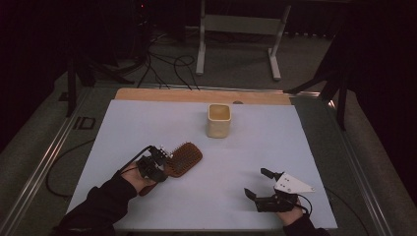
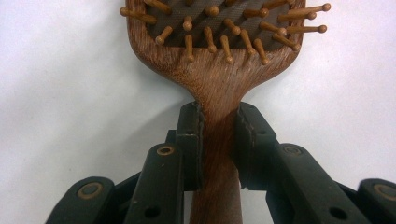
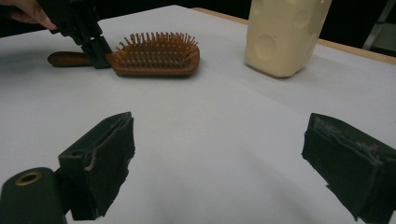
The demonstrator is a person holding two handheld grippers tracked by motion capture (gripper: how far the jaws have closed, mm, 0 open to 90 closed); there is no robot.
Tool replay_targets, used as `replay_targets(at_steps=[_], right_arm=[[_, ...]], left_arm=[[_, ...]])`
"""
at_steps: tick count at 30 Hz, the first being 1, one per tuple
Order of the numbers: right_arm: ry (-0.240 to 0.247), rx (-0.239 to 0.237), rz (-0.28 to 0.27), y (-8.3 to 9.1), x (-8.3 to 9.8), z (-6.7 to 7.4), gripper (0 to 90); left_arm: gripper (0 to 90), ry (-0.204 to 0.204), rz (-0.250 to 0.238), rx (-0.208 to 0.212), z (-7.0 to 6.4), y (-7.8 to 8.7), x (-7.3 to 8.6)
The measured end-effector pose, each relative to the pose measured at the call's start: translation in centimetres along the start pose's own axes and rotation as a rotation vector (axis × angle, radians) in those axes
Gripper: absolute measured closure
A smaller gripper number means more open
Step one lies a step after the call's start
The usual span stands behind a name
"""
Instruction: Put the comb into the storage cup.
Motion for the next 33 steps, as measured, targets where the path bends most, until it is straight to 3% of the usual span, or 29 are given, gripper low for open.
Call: replay_targets(at_steps=[7,14,18,33], right_arm=[[0.0,0.0,0.002,0.0,0.0,0.0,8.9],[0.002,-0.002,0.001,0.0,0.0,0.0,8.9],[0.001,-0.002,0.0,0.0,0.0,0.0,8.9],[-0.001,0.0,0.003,-0.1,0.1,0.0,8.9]], left_arm=[[74.4,0.007,-0.057,0.02,-0.3,0.6,-0.2],[74.4,-0.014,-0.114,0.033,-0.7,1.6,-0.8],[74.4,0.0,-0.159,0.045,-0.8,2.0,-1.1],[74.3,0.011,-0.309,0.031,-1.0,3.4,-2.2]])
Point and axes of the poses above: each handheld gripper's, and its own axes: y roughly backward along the jaws, x roughly out of its underside, z roughly to its left, the point moved 9 cm from there along -y, roughly forward along the jaws, and after that the axes turned 10 degrees about -x, right-handed, at the moved point
